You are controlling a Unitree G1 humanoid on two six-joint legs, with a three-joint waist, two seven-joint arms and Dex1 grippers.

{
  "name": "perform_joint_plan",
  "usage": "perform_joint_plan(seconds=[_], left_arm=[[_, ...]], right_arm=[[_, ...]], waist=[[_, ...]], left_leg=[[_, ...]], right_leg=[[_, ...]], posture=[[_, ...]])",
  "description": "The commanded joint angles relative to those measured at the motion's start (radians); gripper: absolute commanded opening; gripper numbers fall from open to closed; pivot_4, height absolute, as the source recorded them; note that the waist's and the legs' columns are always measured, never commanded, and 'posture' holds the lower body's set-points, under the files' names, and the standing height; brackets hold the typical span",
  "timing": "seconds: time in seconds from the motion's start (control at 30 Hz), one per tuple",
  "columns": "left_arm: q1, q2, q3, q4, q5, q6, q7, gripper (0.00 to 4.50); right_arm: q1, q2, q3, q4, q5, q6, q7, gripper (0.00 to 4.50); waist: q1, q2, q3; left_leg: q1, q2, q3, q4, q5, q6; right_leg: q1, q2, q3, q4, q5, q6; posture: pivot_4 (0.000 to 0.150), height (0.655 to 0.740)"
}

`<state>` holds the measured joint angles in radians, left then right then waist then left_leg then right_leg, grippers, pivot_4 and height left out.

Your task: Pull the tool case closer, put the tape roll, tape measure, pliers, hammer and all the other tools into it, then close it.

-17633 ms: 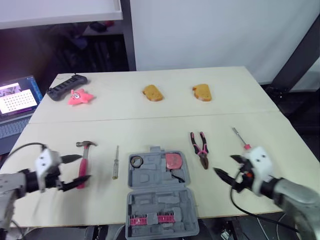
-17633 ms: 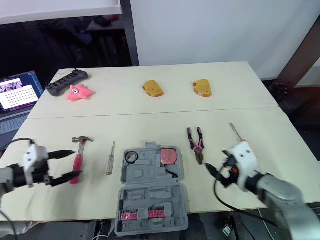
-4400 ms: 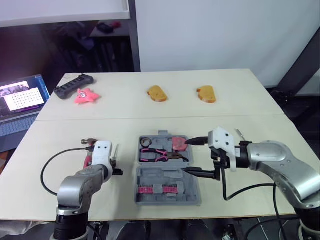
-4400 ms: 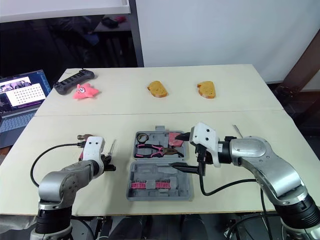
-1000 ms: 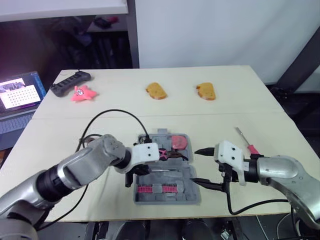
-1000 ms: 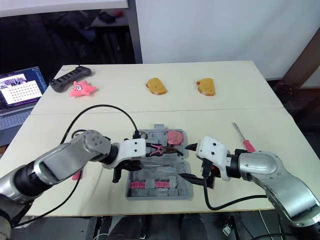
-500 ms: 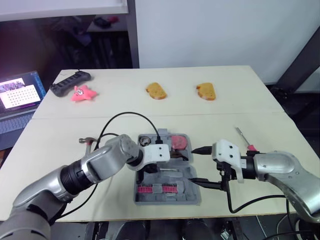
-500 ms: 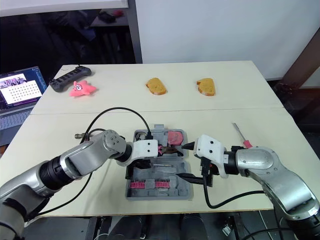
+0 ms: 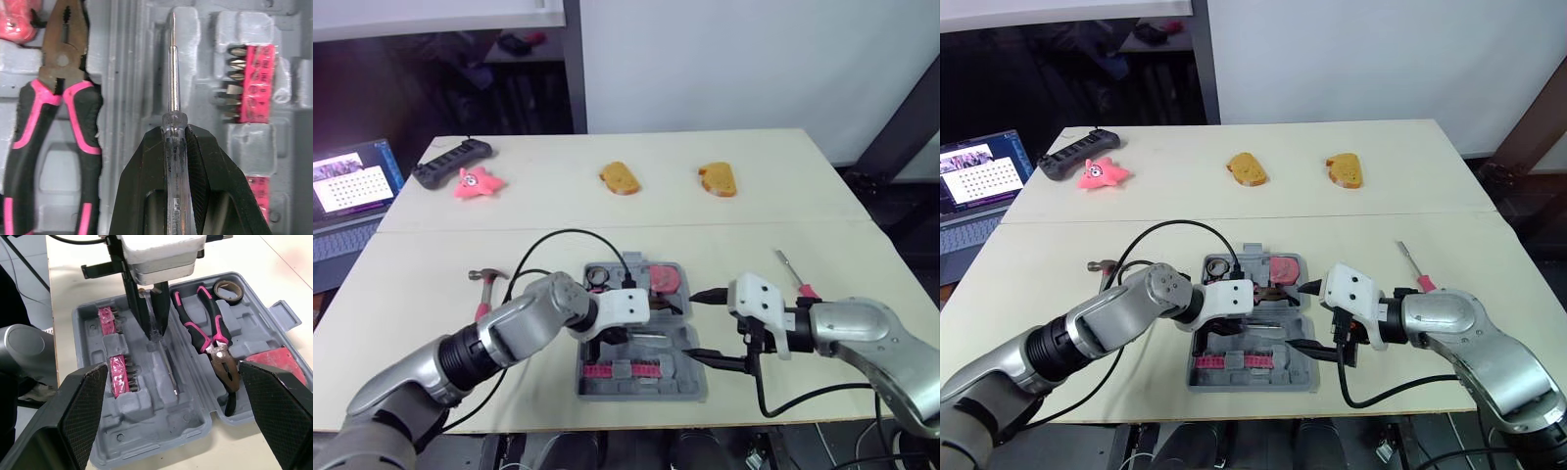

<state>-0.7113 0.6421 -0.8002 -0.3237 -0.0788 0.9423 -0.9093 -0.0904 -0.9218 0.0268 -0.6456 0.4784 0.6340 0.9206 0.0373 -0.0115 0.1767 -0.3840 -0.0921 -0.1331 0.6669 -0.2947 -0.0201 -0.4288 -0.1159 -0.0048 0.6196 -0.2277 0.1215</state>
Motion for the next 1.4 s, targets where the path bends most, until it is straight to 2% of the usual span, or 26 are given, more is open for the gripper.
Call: perform_joint_plan(seconds=[0.03, 0.57, 1.4], left_arm=[[0.000, 0.003, 0.035, -0.009, 0.020, -0.035, -0.004, 0.07], [0.027, 0.031, 0.056, -0.018, 0.052, -0.055, -0.037, 0.07], [0.032, 0.005, 0.066, -0.010, 0.069, -0.076, -0.050, 0.07]], right_arm=[[0.003, -0.003, -0.030, -0.043, 0.020, 0.001, -0.002, 4.50], [-0.002, -0.003, -0.020, -0.039, 0.021, 0.002, -0.005, 4.50], [0.012, -0.004, -0.017, -0.043, 0.017, 0.005, -0.012, 4.50]], waist=[[0.000, 0.000, 0.000], [0.000, 0.000, 0.000], [0.000, 0.000, 0.000]], left_leg=[[0.000, 0.000, 0.000, 0.000, 0.000, 0.000], [0.000, 0.000, 0.000, 0.000, 0.001, -0.001], [0.002, 0.000, 0.001, 0.001, 0.001, -0.001]], right_leg=[[0.000, 0.000, 0.000, 0.000, 0.000, 0.000], [0.000, 0.000, 0.000, 0.001, 0.000, 0.000], [0.000, 0.000, 0.000, 0.005, 0.000, 0.000]], posture=[[0.150, 0.7219], [0.150, 0.7219], [0.150, 0.7219]])
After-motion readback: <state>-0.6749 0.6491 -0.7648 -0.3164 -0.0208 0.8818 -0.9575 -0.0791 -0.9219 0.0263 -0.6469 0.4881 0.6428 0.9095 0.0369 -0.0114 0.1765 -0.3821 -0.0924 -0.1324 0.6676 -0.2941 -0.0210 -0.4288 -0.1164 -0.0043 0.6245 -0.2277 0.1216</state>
